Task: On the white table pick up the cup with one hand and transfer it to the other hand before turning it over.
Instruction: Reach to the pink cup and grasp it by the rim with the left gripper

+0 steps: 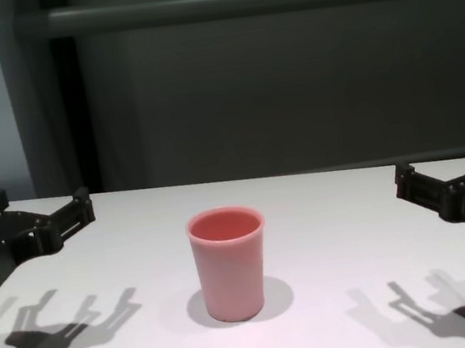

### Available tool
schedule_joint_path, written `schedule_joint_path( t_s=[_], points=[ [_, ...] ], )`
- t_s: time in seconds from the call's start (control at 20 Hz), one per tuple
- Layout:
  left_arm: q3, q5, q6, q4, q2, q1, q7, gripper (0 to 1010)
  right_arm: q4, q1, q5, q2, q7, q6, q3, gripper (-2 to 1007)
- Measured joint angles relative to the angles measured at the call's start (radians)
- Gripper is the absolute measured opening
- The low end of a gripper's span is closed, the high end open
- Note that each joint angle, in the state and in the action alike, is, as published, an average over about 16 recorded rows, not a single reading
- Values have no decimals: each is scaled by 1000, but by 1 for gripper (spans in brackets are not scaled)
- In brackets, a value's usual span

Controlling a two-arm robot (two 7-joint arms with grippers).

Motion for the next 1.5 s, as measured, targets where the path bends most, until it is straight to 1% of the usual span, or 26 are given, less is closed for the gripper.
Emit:
schedule_joint_path(
  t_s=[1.5],
  points=[
    [0,0,0,0,0,0,0,1001,0,0,0,0,0,0,0,1002]
  ],
)
